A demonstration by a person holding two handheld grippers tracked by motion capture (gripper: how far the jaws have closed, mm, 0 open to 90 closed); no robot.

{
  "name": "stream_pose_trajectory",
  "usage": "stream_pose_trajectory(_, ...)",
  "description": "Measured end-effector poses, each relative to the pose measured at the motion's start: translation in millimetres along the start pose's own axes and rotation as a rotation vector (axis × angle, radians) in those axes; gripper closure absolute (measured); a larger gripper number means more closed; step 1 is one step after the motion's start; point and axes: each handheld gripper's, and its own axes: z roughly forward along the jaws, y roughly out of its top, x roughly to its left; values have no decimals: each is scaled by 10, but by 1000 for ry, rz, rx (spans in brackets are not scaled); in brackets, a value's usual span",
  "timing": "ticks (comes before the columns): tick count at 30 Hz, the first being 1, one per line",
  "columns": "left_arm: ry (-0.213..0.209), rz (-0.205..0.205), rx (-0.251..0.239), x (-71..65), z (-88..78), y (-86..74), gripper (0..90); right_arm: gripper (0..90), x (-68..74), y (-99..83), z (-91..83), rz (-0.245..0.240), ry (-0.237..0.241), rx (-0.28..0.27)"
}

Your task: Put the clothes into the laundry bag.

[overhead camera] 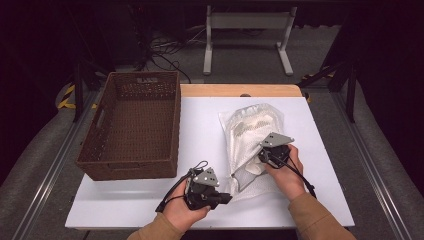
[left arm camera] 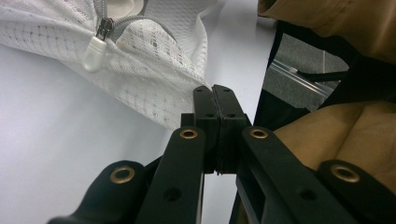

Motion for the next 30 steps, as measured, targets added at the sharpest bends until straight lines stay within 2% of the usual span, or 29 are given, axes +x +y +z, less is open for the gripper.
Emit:
stream_pose_trajectory(5,5,4,-4,5,-7,1,899,841,-36,-3,53,10,-14,-3)
stream_pose_trajectory(8,8,1,-5,4,-15,1,899,841,-75,-11,100,6,-42,-6)
stream_pose_trajectory(11,8,-2,-16,24,-34,-6,898,833,-84,-26,95,35,-37,-10)
stream_pose_trajectory(13,13,-3,-16,41,-35,-10,898,813,-66,-22,70,37,-37,-3)
stream_pose_trajectory(21,19,-20,-17,89,-33,-24,893,714,0,-38,-71,46,2,2)
stream_pose_trajectory(26,19,-31,-17,119,-40,-32,891,641,41,-59,-185,47,30,-11)
stream_pose_trajectory(30,13,-38,-19,124,-46,-32,890,584,75,-57,-284,68,53,-26)
